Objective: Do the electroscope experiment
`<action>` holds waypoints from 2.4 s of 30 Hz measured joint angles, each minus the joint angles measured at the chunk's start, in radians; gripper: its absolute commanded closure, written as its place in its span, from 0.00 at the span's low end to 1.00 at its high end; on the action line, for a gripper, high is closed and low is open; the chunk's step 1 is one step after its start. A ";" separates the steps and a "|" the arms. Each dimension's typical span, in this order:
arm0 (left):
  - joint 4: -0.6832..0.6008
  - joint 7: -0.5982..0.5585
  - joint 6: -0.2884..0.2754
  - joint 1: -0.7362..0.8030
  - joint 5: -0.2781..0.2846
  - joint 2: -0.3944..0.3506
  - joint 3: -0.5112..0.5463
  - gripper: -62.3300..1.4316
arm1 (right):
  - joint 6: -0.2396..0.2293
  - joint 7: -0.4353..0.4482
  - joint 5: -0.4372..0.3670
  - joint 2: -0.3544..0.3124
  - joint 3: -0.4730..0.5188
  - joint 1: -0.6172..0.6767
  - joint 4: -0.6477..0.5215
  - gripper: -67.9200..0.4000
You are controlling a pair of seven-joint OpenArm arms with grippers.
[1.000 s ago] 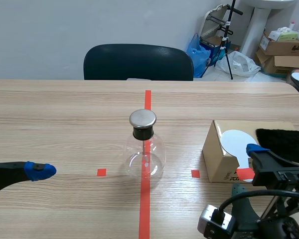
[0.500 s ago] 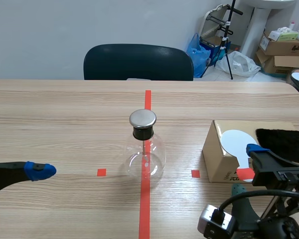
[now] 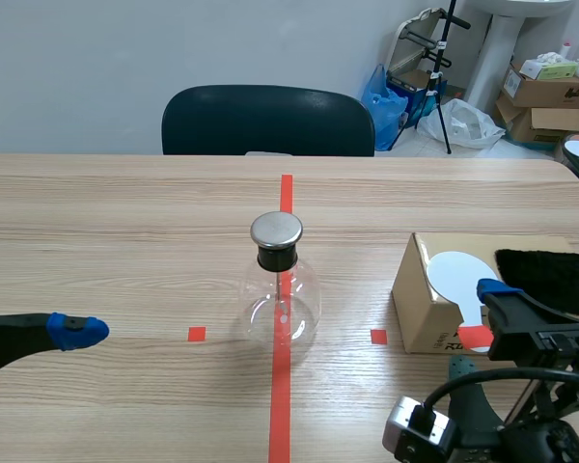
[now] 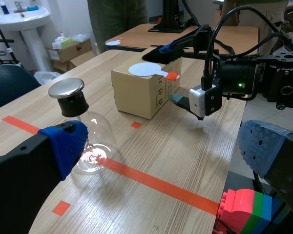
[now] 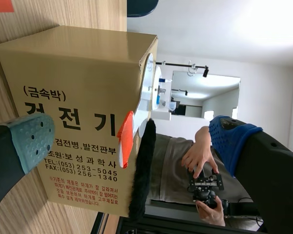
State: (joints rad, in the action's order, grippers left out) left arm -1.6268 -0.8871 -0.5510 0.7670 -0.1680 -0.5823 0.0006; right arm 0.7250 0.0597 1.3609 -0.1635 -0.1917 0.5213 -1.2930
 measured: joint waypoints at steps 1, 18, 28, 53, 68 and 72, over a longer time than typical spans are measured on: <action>0.000 0.000 0.000 0.000 0.000 0.000 0.000 0.00 | 0.000 0.000 0.000 0.000 0.000 0.000 0.000 0.00; 0.000 0.000 0.000 0.000 0.000 0.000 0.000 0.00 | 0.000 0.000 0.000 0.000 0.000 0.000 0.000 0.00; 0.000 0.000 0.000 0.000 0.000 0.000 0.000 0.00 | 0.000 0.000 0.000 0.000 0.000 0.000 0.000 0.00; 0.000 0.000 0.000 0.000 0.000 0.000 0.000 0.00 | 0.000 -0.005 0.000 0.000 0.000 0.000 0.000 0.00; 0.000 0.000 0.000 0.000 0.000 0.000 0.000 0.00 | 0.000 -0.005 0.000 0.000 0.000 0.000 0.000 0.00; 0.000 0.000 0.000 0.000 0.000 0.000 0.000 0.00 | 0.000 -0.005 -0.031 0.000 0.000 0.000 0.000 0.00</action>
State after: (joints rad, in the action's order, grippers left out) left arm -1.6268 -0.8871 -0.5510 0.7670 -0.1680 -0.5823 0.0006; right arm 0.7246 0.0544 1.3300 -0.1635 -0.1917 0.5213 -1.2930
